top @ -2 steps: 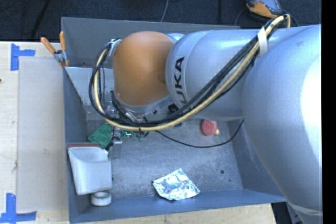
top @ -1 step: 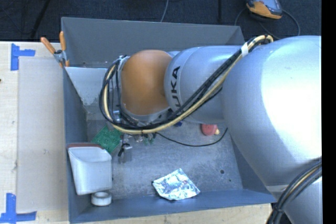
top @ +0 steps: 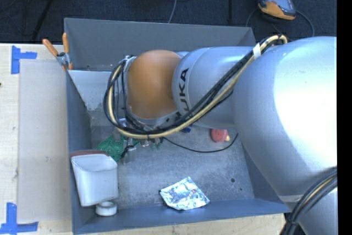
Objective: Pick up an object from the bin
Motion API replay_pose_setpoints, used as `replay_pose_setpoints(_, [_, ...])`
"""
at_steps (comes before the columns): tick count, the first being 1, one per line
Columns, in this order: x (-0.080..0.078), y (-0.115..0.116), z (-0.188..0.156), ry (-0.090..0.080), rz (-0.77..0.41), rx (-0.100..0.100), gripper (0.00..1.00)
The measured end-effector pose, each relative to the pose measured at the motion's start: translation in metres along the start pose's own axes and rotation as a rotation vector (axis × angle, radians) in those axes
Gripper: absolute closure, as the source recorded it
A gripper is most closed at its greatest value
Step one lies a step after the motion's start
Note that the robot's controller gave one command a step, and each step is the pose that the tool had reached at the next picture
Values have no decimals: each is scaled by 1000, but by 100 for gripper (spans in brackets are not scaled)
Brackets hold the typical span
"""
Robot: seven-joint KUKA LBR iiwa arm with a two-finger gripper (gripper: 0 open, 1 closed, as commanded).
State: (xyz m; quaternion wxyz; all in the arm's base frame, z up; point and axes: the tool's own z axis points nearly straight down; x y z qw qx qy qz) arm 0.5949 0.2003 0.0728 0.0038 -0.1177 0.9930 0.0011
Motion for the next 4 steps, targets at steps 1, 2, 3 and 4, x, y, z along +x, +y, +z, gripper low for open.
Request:
replay_pose_setpoints(1, [-9,-41,-171,-2,57,2,100])
replay_pose_setpoints(2, [-7,-41,-166,7,59,1,100])
replay_pose_setpoints(3, [-7,-42,-166,7,60,1,100])
replay_pose_setpoints(4, [24,-20,-183,8,-245,0,100])
